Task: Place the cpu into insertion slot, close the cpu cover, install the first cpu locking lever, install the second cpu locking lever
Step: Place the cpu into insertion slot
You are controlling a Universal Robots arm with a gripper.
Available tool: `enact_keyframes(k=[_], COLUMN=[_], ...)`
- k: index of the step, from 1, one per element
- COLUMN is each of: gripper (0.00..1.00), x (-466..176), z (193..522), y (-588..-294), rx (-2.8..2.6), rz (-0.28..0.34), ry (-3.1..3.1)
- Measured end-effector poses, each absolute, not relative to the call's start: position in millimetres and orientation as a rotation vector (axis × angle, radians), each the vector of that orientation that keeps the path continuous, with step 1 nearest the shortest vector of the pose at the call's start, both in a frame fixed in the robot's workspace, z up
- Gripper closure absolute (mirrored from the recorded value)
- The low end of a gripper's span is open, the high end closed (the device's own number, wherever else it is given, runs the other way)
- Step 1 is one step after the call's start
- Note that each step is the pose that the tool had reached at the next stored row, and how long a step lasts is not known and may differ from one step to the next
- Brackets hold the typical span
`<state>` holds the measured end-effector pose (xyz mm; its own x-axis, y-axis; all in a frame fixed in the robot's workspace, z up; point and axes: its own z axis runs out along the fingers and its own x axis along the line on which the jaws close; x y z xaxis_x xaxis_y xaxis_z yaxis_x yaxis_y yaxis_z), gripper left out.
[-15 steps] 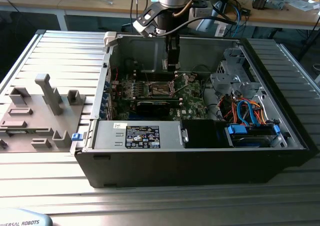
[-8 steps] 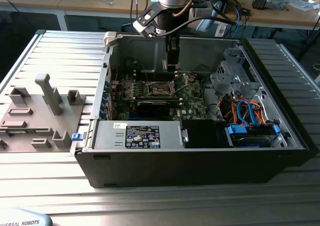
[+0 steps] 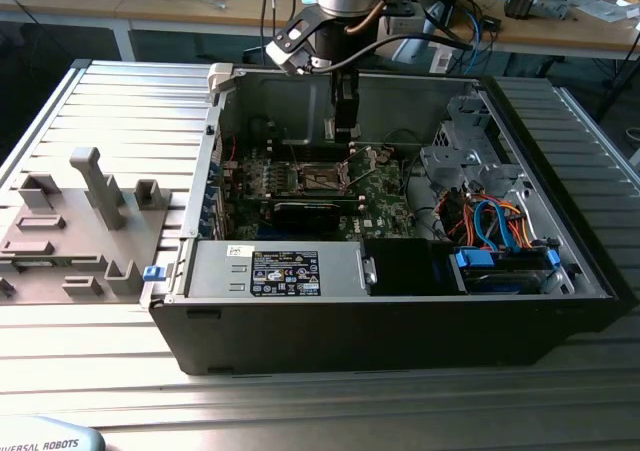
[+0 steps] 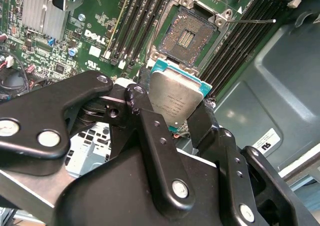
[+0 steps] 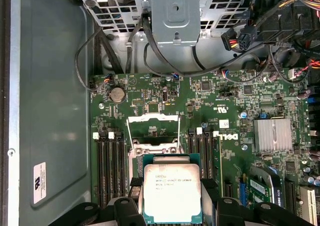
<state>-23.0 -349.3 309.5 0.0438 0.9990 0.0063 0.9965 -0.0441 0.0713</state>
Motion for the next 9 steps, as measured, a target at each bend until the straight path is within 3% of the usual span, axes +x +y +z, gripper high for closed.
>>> enact_keyframes(k=[9], gripper=[0.46], x=[-23.0], z=[308.1], y=[-349.3], rx=[2.235], rz=[0.083], ry=[2.139])
